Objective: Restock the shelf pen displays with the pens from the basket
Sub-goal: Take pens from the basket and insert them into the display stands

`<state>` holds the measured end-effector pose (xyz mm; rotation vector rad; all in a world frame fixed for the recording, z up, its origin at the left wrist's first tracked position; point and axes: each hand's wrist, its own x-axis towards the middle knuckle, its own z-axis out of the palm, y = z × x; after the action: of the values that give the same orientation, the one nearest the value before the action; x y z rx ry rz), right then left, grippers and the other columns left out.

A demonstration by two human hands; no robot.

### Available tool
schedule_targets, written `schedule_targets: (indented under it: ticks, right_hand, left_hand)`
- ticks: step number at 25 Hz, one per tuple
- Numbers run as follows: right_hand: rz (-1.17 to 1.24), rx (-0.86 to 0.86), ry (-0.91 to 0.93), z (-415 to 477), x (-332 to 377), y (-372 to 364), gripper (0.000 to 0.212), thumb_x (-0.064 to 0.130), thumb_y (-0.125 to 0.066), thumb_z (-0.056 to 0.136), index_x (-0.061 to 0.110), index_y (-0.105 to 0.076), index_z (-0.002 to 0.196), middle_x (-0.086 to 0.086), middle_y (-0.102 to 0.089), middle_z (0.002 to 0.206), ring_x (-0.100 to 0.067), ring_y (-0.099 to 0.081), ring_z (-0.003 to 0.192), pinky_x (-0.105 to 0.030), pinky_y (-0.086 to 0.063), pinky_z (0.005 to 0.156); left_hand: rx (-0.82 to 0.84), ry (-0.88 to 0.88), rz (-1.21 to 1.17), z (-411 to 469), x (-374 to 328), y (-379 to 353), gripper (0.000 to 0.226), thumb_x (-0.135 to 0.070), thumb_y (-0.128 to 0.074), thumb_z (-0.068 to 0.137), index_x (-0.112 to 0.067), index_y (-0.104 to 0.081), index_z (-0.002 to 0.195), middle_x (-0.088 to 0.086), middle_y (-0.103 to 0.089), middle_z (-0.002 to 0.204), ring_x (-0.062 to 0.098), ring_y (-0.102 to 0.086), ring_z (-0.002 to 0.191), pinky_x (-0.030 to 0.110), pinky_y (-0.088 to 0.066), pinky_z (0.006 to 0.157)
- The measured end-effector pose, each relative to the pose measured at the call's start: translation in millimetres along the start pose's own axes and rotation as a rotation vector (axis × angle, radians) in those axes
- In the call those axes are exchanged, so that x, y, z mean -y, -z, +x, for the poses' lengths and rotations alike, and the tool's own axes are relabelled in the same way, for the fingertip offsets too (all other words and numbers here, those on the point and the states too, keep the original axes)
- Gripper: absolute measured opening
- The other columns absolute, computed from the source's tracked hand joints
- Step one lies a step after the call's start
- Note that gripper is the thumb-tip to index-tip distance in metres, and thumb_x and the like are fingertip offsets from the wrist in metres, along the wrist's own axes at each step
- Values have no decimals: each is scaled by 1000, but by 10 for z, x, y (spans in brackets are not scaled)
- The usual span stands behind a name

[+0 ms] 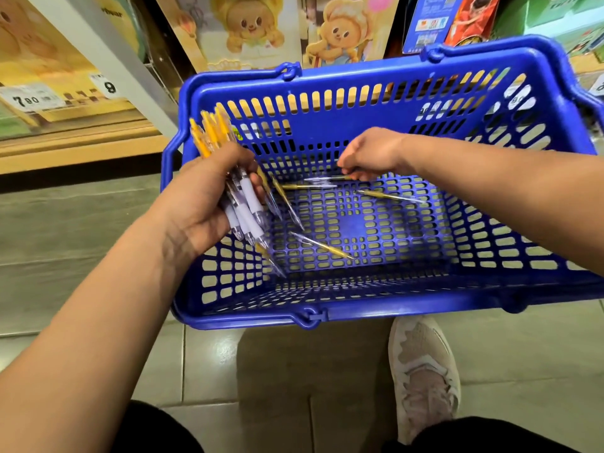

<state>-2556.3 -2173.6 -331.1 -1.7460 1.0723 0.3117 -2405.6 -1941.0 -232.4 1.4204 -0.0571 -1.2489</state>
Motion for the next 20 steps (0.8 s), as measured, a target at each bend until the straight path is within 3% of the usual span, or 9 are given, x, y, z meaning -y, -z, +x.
schedule_targets:
  ticks: [3,5,8,11,13,15,17,20]
  right_hand:
    - [-499,77,-68,54,-254,2,22,22,-61,98,9,-73,112,-7,-73,104,-23,-68,89,-35,-57,87]
    - [-715,112,-32,-8,-307,-79,21,32,-63,97,20,-73,112,6,-70,104,-15,-63,94,-29,-47,93]
    - [-501,225,50,-77,-288,-391,13,34,-72,91,30,-71,104,13,-74,99,-4,-67,88,-29,-50,97]
    - [-279,412,133,-69,-138,-971,30,36,-75,88,25,-67,116,7,-76,104,-9,-72,96,-35,-54,99]
    - [-379,480,225,-67,-3,-1401,43,44,-72,89,23,-63,126,6,-73,114,-11,-68,105,-36,-52,99]
    - [-542,492,335,-97,100,-1723,41,47,-65,94,19,-66,123,1,-70,118,-17,-64,107,-33,-52,94]
    - [-575,449,358,-87,112,-1869,30,42,-61,97,14,-70,106,-3,-69,107,-23,-64,101,-31,-51,82]
    - [-401,339,299,-24,114,-1765,23,35,-59,100,14,-68,100,-1,-65,96,-19,-63,90,-33,-52,85]
  left_hand:
    - [42,-10,-39,-6,-34,-29,17,-7,-58,89,-12,-57,73,1,-54,69,10,-54,56,24,-52,56]
    - [95,-5,-65,-8,-80,-49,18,-8,-56,90,-13,-56,73,-1,-53,69,8,-51,57,23,-51,55]
    - [143,-7,-114,-9,-139,-67,17,-9,-54,91,-16,-52,75,-2,-52,71,8,-49,58,23,-49,55]
    - [129,-5,-137,-2,-131,-77,17,-8,-52,93,-16,-49,78,-2,-51,71,8,-49,57,22,-49,55]
    - [117,-4,-153,-4,-128,-72,19,-8,-50,94,-15,-49,77,-2,-50,70,7,-48,57,21,-48,54]
    - [103,0,-177,-5,-150,-61,21,-8,-49,95,-16,-49,76,-3,-48,69,7,-48,56,20,-48,53]
    - [89,4,-186,-4,-165,-55,22,-9,-49,95,-16,-50,74,-3,-49,68,7,-48,55,21,-48,53]
    - [76,12,-184,-9,-175,-51,23,-9,-50,95,-15,-53,72,-2,-50,68,7,-49,55,21,-49,53]
